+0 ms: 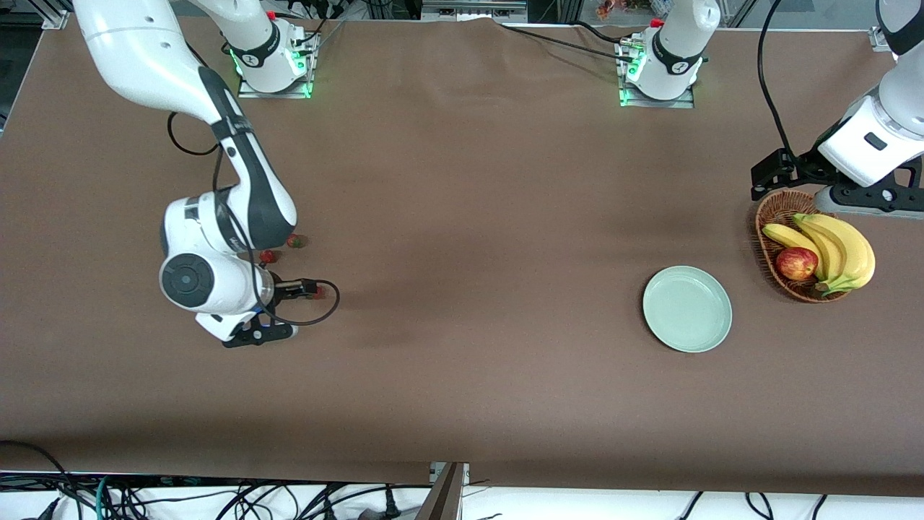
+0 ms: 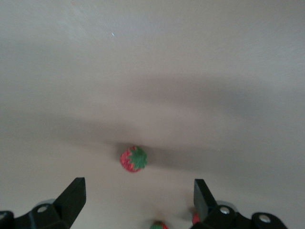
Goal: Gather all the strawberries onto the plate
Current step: 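Grasp a red strawberry with the right gripper and lift it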
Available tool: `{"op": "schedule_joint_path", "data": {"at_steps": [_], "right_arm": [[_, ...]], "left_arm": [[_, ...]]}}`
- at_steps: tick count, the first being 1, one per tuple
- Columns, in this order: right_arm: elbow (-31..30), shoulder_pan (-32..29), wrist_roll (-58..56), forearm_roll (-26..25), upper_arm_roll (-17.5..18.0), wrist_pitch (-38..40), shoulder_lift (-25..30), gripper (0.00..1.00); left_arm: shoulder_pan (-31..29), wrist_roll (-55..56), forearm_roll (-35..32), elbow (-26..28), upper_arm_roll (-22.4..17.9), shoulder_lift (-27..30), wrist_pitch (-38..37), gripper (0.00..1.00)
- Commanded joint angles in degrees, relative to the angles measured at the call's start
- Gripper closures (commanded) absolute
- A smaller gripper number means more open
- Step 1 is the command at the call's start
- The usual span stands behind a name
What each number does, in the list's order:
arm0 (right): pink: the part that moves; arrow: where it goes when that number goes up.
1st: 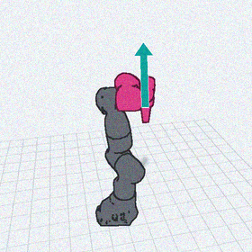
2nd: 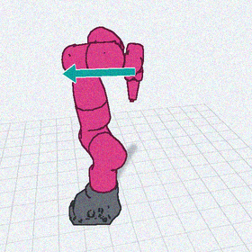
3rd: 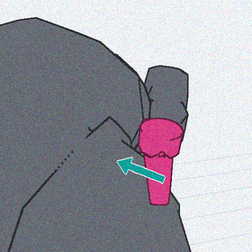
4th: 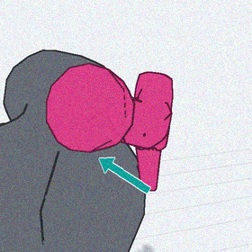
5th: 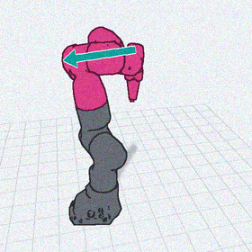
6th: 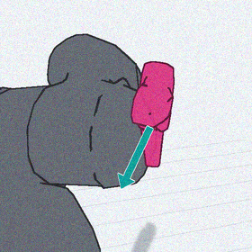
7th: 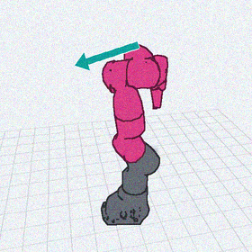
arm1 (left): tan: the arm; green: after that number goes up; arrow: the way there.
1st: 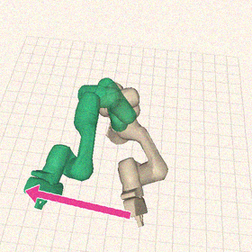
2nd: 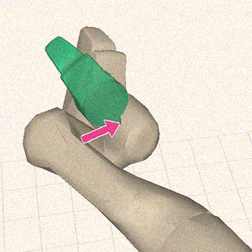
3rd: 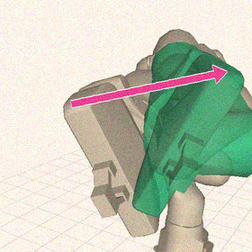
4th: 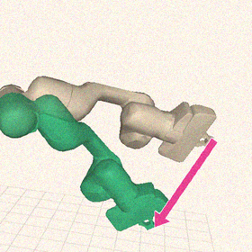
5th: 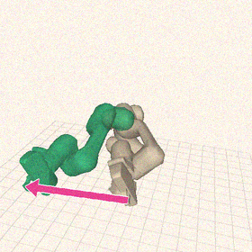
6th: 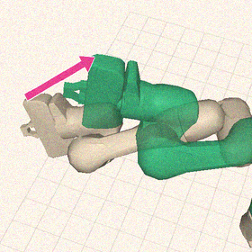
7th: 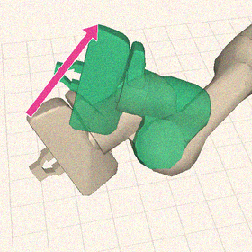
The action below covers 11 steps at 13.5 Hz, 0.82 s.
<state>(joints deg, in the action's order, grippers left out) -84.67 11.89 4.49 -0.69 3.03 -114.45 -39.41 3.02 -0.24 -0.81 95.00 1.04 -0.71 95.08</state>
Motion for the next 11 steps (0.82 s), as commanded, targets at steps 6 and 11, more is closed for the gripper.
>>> {"op": "schedule_joint_path", "data": {"at_steps": [6,11], "right_arm": [[-13.9,0.1,0.3,0.6,0.0,-14.2,1.6,0.00],[-15.2,0.7,0.4,2.0,0.0,-16.9,1.4,0.03]], "left_arm": [[0.1,0.6,0.3,-0.7,0.1,-0.1,-0.5,0.00],[0.2,0.7,0.3,-0.7,0.2,-0.1,-0.5,0.00]]}}
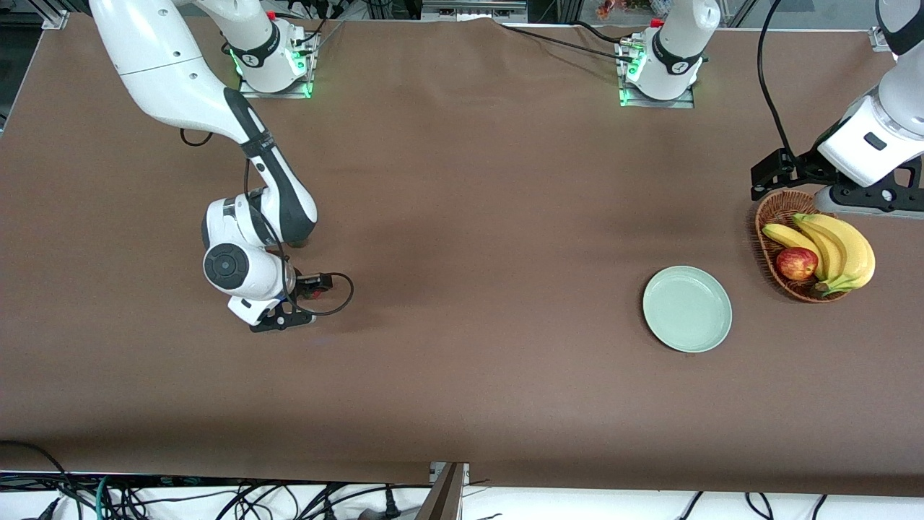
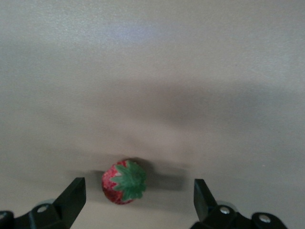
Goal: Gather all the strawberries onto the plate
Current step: 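Grasp a red strawberry with the right gripper and lift it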
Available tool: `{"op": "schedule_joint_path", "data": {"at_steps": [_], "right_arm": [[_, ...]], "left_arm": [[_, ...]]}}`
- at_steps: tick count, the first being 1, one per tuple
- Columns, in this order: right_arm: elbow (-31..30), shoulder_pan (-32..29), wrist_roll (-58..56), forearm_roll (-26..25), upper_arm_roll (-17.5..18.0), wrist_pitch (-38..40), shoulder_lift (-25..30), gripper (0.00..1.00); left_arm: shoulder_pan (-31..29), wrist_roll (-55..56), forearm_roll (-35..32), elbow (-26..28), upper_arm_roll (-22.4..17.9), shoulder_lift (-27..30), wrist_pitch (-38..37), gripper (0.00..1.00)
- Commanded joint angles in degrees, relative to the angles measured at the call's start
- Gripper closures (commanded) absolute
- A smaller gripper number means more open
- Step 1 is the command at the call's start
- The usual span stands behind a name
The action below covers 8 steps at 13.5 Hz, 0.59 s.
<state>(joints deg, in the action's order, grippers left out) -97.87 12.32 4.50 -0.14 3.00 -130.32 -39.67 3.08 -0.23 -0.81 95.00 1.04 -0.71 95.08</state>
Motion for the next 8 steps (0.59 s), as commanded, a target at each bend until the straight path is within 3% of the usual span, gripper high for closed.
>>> {"op": "schedule_joint_path", "data": {"at_steps": [1,4,8], "right_arm": [[-2.0,0.3,0.4,1.5,0.1,-1.1,1.8,0.13],[-2.0,0.5,0.3,1.5,0.1,-1.2,1.8,0.53],[-2.0,0.5,0.4,1.6,0.1,-1.3,1.8,0.75]], "left_arm": [[0.2,0.7,0.3,-0.7,0.2,-0.1,-0.5,0.00],[0.2,0.7,0.3,-0.7,0.2,-0.1,-0.5,0.00],[0.2,0.7,0.3,-0.7,0.2,0.0,-0.5,0.00]]}}
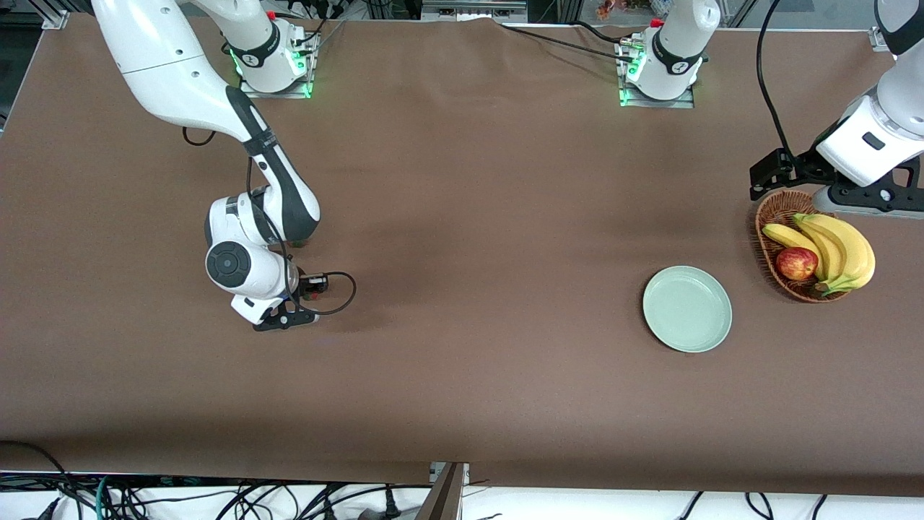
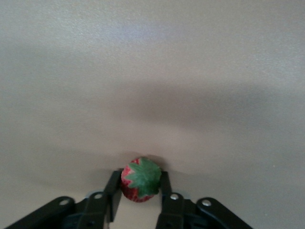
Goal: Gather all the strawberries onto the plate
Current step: 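Grasp a red strawberry with the right gripper and lift it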
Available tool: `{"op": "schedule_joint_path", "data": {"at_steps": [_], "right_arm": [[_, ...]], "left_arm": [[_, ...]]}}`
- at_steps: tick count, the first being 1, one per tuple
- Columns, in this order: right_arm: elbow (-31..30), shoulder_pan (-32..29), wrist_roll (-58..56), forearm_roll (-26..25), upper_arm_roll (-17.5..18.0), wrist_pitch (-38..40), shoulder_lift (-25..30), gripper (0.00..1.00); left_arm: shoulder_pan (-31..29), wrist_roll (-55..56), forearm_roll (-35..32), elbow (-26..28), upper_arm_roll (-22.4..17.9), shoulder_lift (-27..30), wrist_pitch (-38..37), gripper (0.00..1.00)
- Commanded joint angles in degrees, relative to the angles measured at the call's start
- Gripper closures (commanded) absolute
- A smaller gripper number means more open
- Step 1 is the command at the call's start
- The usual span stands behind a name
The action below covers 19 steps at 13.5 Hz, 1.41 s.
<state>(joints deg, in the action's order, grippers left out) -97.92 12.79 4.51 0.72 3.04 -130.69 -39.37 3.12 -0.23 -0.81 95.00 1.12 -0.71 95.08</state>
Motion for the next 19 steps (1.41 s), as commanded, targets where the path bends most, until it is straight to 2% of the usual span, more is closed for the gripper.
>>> {"op": "schedule_joint_path", "data": {"at_steps": [1,4,7,12,15,19], "right_arm": [[-1.7,0.1,0.4,0.8,0.0,-1.0,1.5,0.78],[0.0,2.4,4.1,0.7,0.6,-0.8,1.8,0.79],[4.0,9.9,19.1,0.6,0.7,-1.0,0.4,0.79],[18.0,24.3,44.8,0.5,0.7,-1.4,-7.5,0.79],[24.1,30.2,55.6,0.5,0.7,-8.5,-12.1,0.78],[25.0,35.3,57.9,0.5,0.8,-19.9,-17.0,0.78]], "left_arm": [[0.1,0.7,0.3,-0.7,0.1,-0.1,-0.5,0.00],[0.1,0.7,0.3,-0.7,0.1,-0.1,-0.5,0.00],[0.1,0.7,0.3,-0.7,0.1,-0.1,-0.5,0.00],[0.1,0.7,0.3,-0.7,0.1,-0.1,-0.5,0.00],[0.1,0.7,0.3,-0.7,0.1,0.0,-0.5,0.00],[0.1,0.6,0.4,-0.7,0.0,-0.1,-0.6,0.00]]}}
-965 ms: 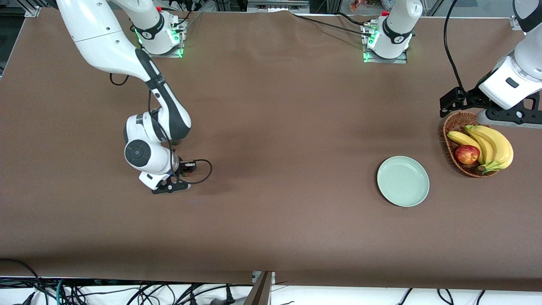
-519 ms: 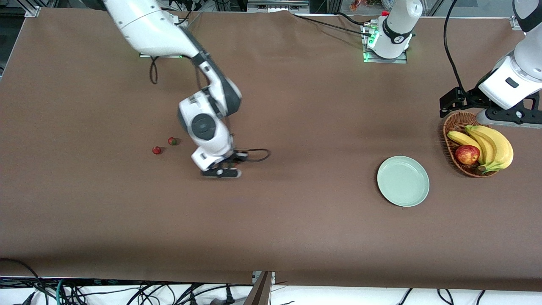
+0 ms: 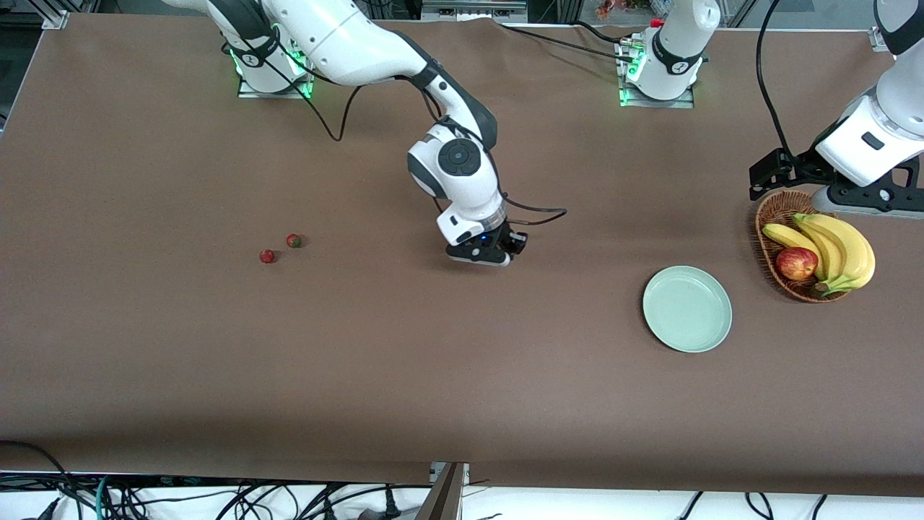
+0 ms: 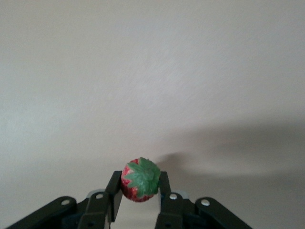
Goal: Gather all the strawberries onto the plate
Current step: 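Grasp a red strawberry with the right gripper and lift it, then carry the strawberry to the table middle and release it, then move the left gripper to the strawberry while the right gripper reaches another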
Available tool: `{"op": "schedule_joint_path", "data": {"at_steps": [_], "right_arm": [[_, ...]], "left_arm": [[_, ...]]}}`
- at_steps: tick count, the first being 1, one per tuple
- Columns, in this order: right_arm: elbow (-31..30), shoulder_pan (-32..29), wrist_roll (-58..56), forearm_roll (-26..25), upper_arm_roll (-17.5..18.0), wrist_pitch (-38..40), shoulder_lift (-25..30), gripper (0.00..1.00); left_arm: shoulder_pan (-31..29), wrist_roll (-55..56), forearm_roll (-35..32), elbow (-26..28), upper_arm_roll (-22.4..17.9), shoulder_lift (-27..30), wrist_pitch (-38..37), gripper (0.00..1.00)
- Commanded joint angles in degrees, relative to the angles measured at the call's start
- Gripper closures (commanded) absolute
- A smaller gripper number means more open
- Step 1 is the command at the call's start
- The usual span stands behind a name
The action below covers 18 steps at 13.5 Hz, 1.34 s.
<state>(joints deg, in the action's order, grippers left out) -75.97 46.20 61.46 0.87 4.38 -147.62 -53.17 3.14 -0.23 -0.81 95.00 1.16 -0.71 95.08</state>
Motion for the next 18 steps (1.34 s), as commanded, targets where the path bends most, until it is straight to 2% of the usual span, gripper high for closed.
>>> {"op": "schedule_joint_path", "data": {"at_steps": [1,2,3,5,7,9,14,18], "right_arm": [[3.6,2.8,1.1,0.4,-0.5,-4.9,-4.3,0.78],[4.4,3.6,1.3,0.4,-0.5,-5.4,-5.3,0.78],[4.7,3.9,1.1,0.4,-0.5,-5.4,-5.4,0.74],[4.7,3.5,0.8,0.3,-0.7,-4.6,-4.5,0.00],[4.9,1.1,-0.5,-0.1,-1.1,-0.5,-2.6,0.00],[4.8,-3.4,-7.0,0.4,-0.6,5.6,1.3,0.00],[4.5,-13.1,-26.9,0.5,-1.1,31.3,9.8,0.00],[4.4,-21.5,-36.8,-0.3,-1.3,44.4,13.5,0.00]], "left_arm": [[0.1,0.6,0.3,-0.7,0.0,-0.1,-0.6,0.00],[0.1,0.7,0.4,-0.7,0.1,-0.1,-0.6,0.00],[0.1,0.7,0.4,-0.7,0.1,0.0,-0.6,0.00],[0.0,0.7,0.4,-0.7,0.0,0.0,-0.7,0.00],[0.0,0.7,0.4,-0.7,0.0,0.0,-0.7,0.00],[0.0,0.7,0.4,-0.7,0.0,0.0,-0.7,0.00],[0.0,0.8,0.4,-0.7,0.1,0.0,-0.7,0.00],[0.1,3.1,2.5,-0.5,0.8,-0.3,-2.3,0.00]]}}
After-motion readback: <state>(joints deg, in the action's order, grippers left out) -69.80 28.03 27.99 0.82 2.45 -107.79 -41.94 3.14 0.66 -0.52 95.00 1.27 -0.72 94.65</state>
